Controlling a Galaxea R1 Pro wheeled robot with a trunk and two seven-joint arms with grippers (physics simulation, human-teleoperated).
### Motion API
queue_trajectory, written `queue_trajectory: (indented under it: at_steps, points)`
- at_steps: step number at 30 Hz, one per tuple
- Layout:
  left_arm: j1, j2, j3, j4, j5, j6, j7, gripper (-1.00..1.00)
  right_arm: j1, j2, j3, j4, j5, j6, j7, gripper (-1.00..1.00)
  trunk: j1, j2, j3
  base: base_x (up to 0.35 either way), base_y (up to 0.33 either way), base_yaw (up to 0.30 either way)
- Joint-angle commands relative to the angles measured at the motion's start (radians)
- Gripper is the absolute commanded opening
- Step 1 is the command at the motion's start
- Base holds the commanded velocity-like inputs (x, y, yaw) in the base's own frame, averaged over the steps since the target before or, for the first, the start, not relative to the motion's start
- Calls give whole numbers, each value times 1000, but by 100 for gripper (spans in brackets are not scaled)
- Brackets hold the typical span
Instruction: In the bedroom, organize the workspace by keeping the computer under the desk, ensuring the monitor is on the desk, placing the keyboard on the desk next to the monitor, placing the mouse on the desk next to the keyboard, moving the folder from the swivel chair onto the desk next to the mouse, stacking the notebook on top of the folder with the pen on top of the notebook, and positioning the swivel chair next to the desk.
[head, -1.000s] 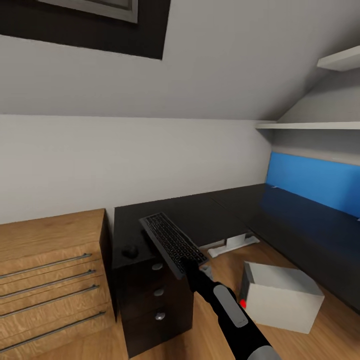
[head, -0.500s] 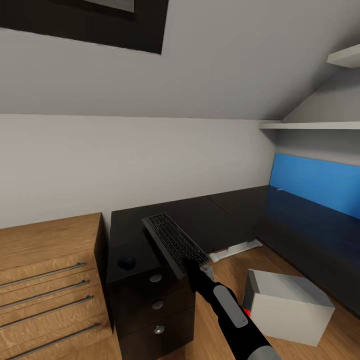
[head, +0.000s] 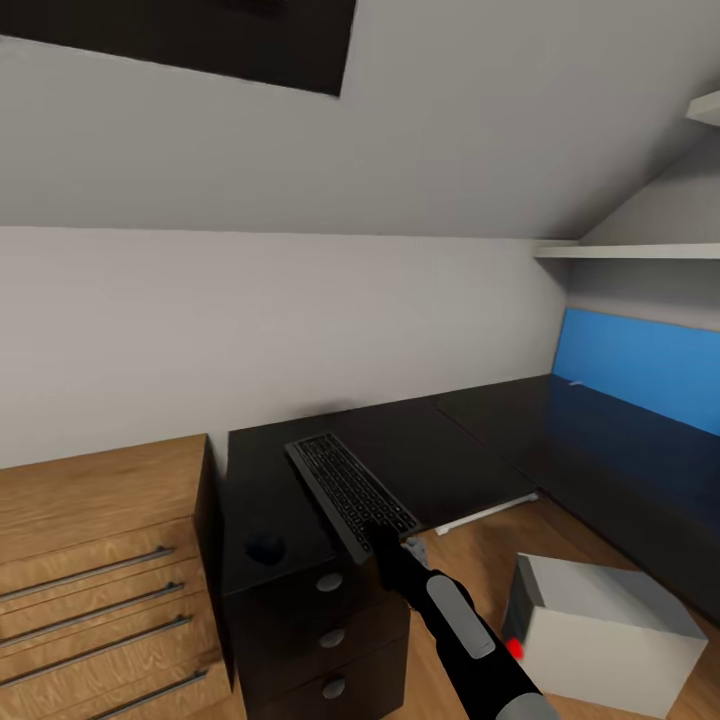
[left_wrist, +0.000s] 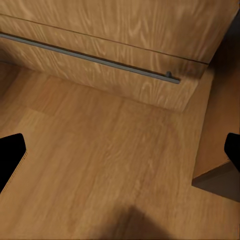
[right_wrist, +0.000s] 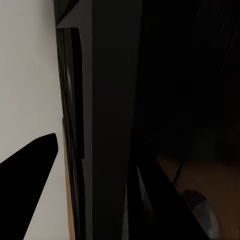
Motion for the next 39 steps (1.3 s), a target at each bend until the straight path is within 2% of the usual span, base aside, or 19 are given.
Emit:
queue_trajectory:
  at_steps: [1,23,39]
  points:
    - [-1,1,-8,0,10,-7,6,100,0,0,3,7,-3,3,-14,-100,0,0,-1,5,95,0]
    - [-1,1,-9,0,10,-7,7,100,0,0,3,16,-4,4,-17,-100,0,0,-1,-29,24,0]
    - [-1,0,-9,0,10,-5,6,100,0,0,1,16,-4,3,-17,-100,0,0,-1,-136,-15,0]
